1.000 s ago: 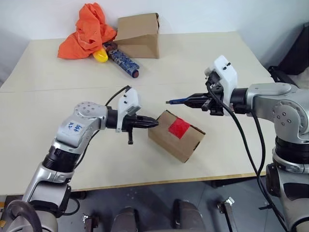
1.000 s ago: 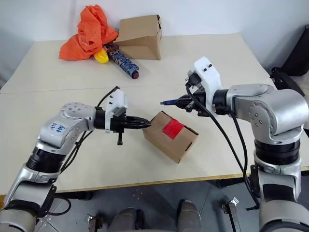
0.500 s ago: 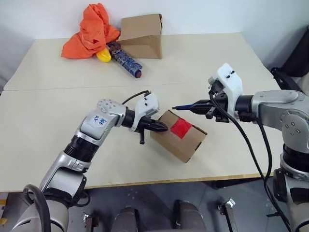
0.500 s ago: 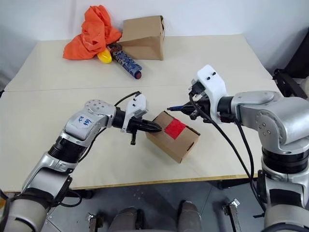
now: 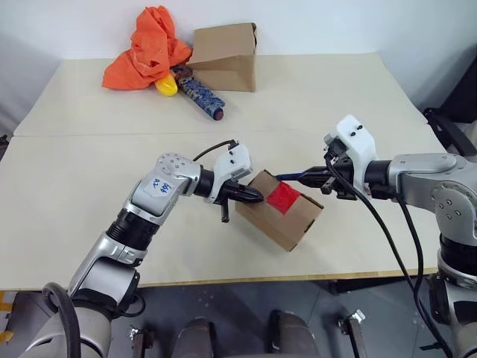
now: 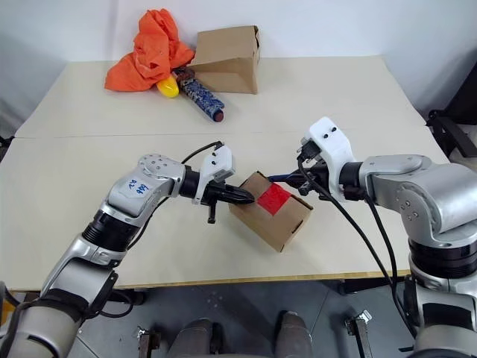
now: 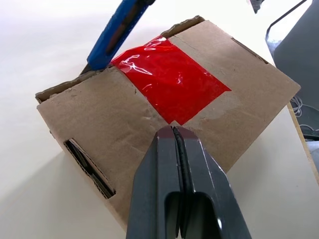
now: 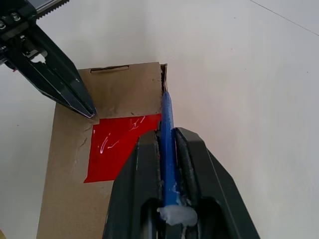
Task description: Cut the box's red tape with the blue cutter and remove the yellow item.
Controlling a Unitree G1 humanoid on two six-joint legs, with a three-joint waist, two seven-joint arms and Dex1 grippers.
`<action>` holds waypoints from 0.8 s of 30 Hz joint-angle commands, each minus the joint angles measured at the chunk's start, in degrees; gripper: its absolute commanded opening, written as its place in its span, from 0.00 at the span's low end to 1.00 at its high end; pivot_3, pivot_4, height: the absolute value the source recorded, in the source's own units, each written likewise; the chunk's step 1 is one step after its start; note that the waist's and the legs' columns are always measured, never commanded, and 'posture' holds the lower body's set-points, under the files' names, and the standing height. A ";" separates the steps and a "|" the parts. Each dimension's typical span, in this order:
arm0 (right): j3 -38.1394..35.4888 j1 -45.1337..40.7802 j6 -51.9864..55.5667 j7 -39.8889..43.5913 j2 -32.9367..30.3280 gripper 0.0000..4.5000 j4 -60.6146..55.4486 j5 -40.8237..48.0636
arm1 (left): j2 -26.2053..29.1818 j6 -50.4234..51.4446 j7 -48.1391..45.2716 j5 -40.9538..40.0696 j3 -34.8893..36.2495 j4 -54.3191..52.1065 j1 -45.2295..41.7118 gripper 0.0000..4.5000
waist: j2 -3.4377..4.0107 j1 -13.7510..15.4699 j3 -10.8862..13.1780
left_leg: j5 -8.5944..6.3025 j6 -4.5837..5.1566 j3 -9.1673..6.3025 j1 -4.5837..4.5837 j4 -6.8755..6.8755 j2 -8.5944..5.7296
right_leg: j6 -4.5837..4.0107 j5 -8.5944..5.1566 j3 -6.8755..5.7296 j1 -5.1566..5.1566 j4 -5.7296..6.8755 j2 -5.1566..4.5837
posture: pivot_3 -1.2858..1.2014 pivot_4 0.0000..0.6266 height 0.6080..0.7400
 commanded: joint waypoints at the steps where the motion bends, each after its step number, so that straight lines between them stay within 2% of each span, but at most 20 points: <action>1: -1.74 -1.68 -0.72 0.01 -0.68 0.03 -1.14 1.15 | -0.02 1.20 0.31 1.97 -1.29 1.03 0.52 0.00 | 0.00 0.00 0.00 | 0.00 0.00 0.00 0.00 0.00 0.00 | 0.00 0.00 0.00 0.00 0.00 0.00 | 0.52 0.24 1.00; 12: -2.81 -3.31 -0.61 -0.09 -0.13 0.03 -0.75 2.22 | -0.69 2.35 0.86 1.88 -1.68 0.26 0.88 0.00 | 0.00 0.07 0.00 | 0.00 0.00 -0.01 0.00 0.01 0.00 | 0.00 0.00 0.00 0.01 0.01 0.00 | 0.52 0.24 1.00; 24: -0.95 -0.98 -1.57 -0.34 -0.37 0.03 -0.05 2.50 | -0.99 3.12 1.58 1.70 -1.49 -0.41 1.26 0.00 | 0.00 0.09 0.00 | 0.00 0.00 -0.01 0.00 0.02 0.00 | 0.00 0.00 0.00 0.02 0.00 0.00 | 0.52 0.24 1.00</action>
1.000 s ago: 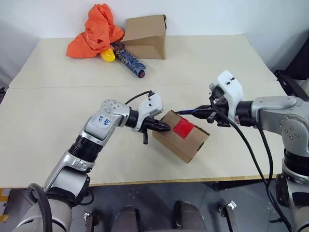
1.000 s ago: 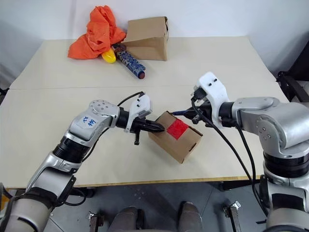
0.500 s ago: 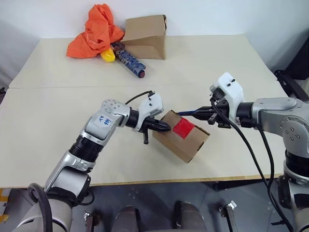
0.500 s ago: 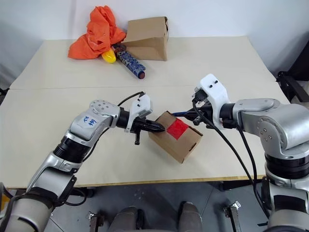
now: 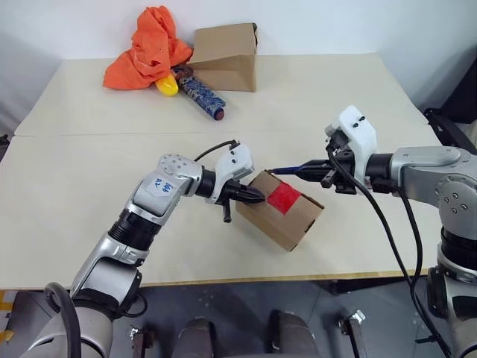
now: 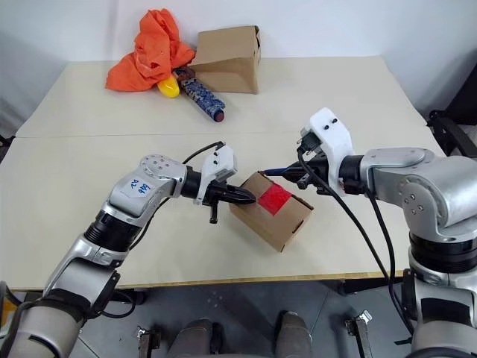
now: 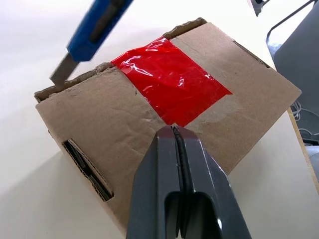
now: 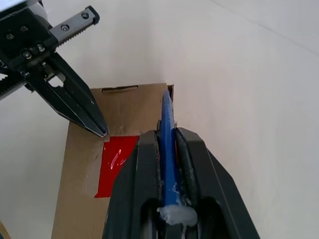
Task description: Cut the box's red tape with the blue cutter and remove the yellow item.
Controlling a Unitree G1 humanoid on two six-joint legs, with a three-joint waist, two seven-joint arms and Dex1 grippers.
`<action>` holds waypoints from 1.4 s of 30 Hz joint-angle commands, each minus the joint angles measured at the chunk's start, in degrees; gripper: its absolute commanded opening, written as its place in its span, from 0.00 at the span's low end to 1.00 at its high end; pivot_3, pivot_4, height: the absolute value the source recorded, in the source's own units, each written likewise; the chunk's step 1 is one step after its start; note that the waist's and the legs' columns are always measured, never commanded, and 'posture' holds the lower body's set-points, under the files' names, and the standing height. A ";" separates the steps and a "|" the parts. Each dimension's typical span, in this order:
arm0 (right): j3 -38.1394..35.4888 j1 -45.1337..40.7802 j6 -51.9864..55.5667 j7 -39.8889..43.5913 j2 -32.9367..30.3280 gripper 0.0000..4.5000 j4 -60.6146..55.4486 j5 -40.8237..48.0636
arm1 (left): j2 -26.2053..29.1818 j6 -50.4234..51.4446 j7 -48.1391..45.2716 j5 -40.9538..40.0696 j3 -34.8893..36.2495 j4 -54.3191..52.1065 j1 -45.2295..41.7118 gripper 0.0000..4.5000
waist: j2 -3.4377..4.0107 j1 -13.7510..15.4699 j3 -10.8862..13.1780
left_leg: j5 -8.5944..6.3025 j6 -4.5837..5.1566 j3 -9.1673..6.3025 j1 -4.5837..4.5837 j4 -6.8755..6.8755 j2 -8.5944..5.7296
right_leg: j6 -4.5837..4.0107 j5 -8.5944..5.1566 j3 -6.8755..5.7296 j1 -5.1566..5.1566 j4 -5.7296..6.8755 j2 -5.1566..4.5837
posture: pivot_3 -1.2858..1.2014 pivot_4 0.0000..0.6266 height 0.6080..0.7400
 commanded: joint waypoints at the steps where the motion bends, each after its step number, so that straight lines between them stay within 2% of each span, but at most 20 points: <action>1: -0.25 0.71 -1.17 0.30 -1.02 0.03 -1.03 0.72 | -0.24 1.32 0.57 1.64 -1.45 -0.02 1.25 0.00 | 0.00 0.00 0.00 | 0.00 0.00 0.00 0.00 0.00 0.00 | 0.00 0.00 0.00 0.00 0.00 0.00 | 0.52 0.24 1.00; 9: 0.12 1.51 -1.32 0.59 -2.47 0.03 -1.47 1.14 | -0.46 1.13 0.74 1.74 -1.47 0.38 1.15 0.00 | 0.00 0.11 0.00 | 0.00 0.00 0.00 0.00 0.00 0.00 | 0.00 0.00 0.00 0.01 0.00 0.00 | 0.52 0.24 1.00; 16: -1.90 -1.20 -1.38 -0.26 -0.90 0.03 -0.65 1.96 | -0.74 1.10 0.96 1.73 -1.48 0.55 1.08 0.00 | 0.00 0.27 0.00 | 0.00 0.01 0.00 0.00 0.02 0.00 | 0.00 0.00 0.00 0.02 -0.01 0.00 | 0.52 0.24 1.00; 30: 2.13 1.55 -4.08 0.08 -4.00 0.03 0.49 -0.05 | -0.83 1.59 1.40 1.55 -1.32 0.06 1.34 0.00 | 0.00 0.66 0.00 | -0.01 0.01 0.00 0.00 0.04 0.00 | 0.00 0.00 0.01 0.02 -0.01 0.00 | 0.52 0.24 1.00; 42: -0.37 0.92 -3.84 -1.13 -4.15 0.03 1.84 0.01 | -0.83 1.68 1.28 1.47 -1.35 0.04 1.36 0.00 | -0.01 0.84 0.00 | -0.01 0.01 0.00 0.00 0.05 0.00 | 0.00 0.00 0.01 0.02 -0.01 0.00 | 0.52 0.24 1.00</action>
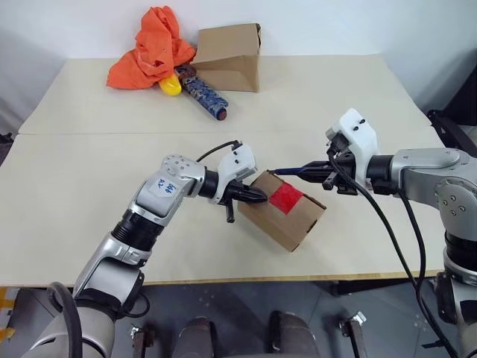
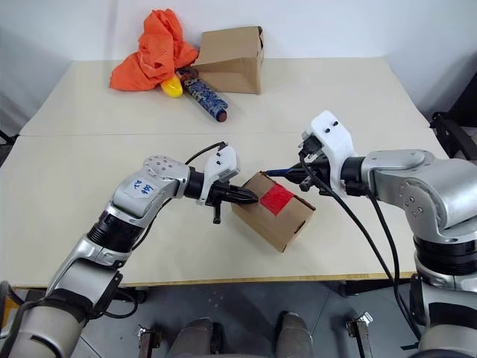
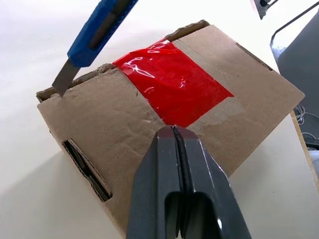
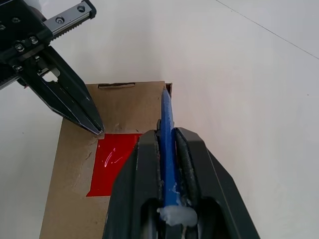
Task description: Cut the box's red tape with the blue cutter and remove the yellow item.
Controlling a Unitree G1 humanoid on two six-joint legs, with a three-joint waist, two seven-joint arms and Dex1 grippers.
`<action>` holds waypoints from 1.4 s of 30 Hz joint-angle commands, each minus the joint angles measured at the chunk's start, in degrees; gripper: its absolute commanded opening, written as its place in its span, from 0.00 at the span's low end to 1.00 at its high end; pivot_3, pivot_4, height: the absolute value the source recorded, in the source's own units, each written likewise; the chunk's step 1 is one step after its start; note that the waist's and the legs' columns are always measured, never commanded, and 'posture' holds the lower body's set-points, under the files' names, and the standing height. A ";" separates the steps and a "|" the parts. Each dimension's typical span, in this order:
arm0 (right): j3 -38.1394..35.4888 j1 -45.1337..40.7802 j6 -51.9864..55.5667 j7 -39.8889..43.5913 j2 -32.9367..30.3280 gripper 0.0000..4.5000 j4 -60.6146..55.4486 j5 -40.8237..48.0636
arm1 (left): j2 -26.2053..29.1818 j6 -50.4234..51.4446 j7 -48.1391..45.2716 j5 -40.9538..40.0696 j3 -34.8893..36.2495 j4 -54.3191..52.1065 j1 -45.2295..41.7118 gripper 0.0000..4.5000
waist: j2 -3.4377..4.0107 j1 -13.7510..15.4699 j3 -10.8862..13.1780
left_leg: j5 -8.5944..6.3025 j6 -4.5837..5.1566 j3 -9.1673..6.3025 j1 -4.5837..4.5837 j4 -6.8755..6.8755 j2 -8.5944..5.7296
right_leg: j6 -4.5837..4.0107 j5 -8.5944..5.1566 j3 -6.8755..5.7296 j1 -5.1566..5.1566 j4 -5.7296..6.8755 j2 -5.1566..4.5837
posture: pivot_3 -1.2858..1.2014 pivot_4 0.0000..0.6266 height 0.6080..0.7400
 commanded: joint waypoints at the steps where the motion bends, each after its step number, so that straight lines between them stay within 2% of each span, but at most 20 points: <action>1: -2.34 -0.25 0.73 -1.30 -1.28 0.03 0.42 -0.53 | 0.10 1.31 0.20 1.48 -1.34 0.15 1.35 0.00 | 0.00 0.10 0.00 | 0.00 0.00 0.00 0.00 0.00 0.00 | 0.00 0.00 0.00 0.00 0.00 0.00 | 0.52 0.24 1.00; 14: -3.36 0.32 2.05 -1.24 -1.44 0.03 -0.43 0.40 | 0.04 1.53 0.49 1.41 -1.17 -0.06 1.60 0.00 | 0.00 0.35 0.00 | 0.00 0.01 0.00 0.00 0.02 0.00 | 0.00 0.00 0.00 0.02 -0.01 0.00 | 0.52 0.24 1.00; 21: -6.52 -4.00 4.18 -2.70 2.99 0.03 0.07 2.71 | -0.01 1.67 0.50 1.41 -1.19 -0.25 1.71 0.00 | 0.00 0.32 0.00 | 0.00 0.01 0.00 0.00 0.02 0.00 | 0.00 0.00 0.00 0.01 0.00 0.00 | 0.52 0.24 1.00; 25: -6.21 -3.48 4.32 -3.49 3.97 0.03 0.38 2.56 | -0.10 1.62 0.51 1.49 -1.15 -0.19 1.66 0.00 | 0.00 0.34 0.00 | 0.00 0.01 0.00 -0.01 0.02 0.00 | 0.00 0.00 -0.01 0.01 0.00 0.00 | 0.52 0.24 1.00; 42: -2.93 1.74 2.88 -3.29 0.86 0.03 -0.49 2.21 | -0.06 1.48 0.86 1.52 -1.04 -0.01 1.70 0.00 | 0.00 0.33 0.00 | -0.01 0.01 0.00 0.00 0.02 0.00 | 0.00 0.00 0.00 0.02 0.00 0.00 | 0.52 0.24 1.00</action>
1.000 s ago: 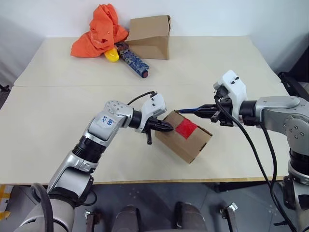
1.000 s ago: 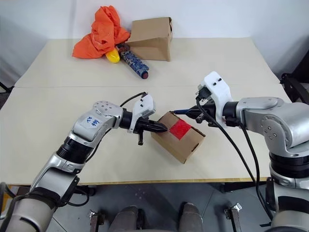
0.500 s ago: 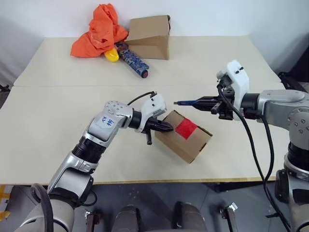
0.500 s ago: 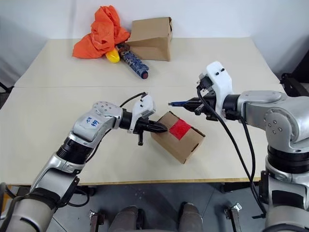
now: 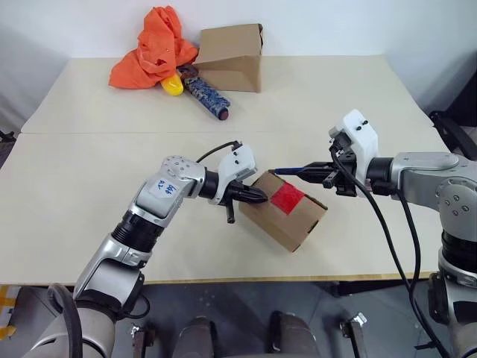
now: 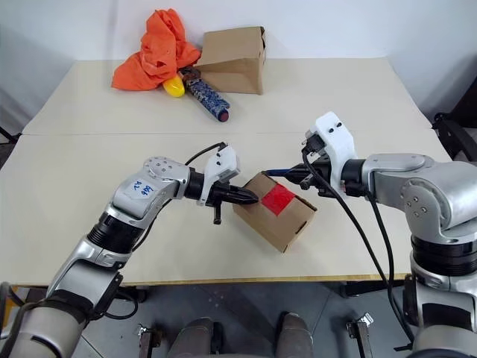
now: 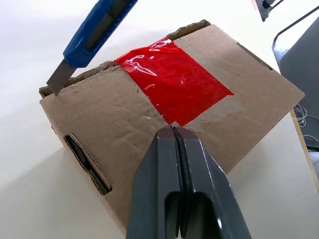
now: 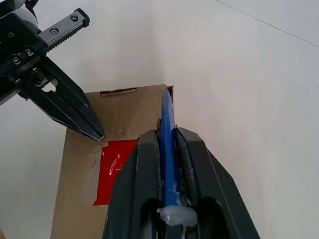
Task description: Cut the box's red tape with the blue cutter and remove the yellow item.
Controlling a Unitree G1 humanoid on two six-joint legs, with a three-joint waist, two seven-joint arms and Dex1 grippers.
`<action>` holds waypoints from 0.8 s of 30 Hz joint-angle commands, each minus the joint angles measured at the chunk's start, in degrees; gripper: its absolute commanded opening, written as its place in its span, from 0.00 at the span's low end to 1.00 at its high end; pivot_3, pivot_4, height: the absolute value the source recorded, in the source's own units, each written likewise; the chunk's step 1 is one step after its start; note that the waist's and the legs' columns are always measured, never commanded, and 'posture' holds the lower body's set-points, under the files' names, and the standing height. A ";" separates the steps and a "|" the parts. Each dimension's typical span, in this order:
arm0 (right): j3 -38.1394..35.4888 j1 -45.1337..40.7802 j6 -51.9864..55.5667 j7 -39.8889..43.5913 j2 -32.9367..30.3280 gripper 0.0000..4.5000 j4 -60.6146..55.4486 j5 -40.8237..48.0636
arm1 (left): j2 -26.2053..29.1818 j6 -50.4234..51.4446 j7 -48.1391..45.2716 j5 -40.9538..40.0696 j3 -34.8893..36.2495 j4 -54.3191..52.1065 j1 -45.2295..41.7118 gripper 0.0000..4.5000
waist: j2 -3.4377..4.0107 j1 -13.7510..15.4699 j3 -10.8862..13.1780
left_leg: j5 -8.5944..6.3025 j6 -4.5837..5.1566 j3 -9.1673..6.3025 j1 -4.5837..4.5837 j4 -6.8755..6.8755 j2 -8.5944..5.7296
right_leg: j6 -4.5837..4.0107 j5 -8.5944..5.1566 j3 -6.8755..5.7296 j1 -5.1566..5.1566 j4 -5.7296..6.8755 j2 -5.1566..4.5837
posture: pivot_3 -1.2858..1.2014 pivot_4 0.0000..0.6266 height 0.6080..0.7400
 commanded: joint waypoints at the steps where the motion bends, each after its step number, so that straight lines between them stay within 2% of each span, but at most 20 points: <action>1: 0.01 0.60 0.55 -0.19 -1.66 0.03 -1.10 -0.10 | 0.15 1.11 0.17 1.51 -1.30 0.63 1.23 0.00 | 0.00 0.02 0.00 | 0.00 0.00 0.00 0.00 0.00 0.00 | 0.00 0.00 0.00 0.00 0.00 0.00 | 0.52 0.24 1.00; 24: -4.99 3.99 5.05 -1.10 -4.37 0.03 -3.55 2.19 | 0.04 1.78 0.22 1.30 -1.38 -0.28 1.88 0.00 | -0.01 0.25 0.00 | -0.01 0.02 0.00 -0.01 0.00 0.00 | 0.00 0.00 -0.01 0.02 -0.03 0.00 | 0.52 0.24 1.00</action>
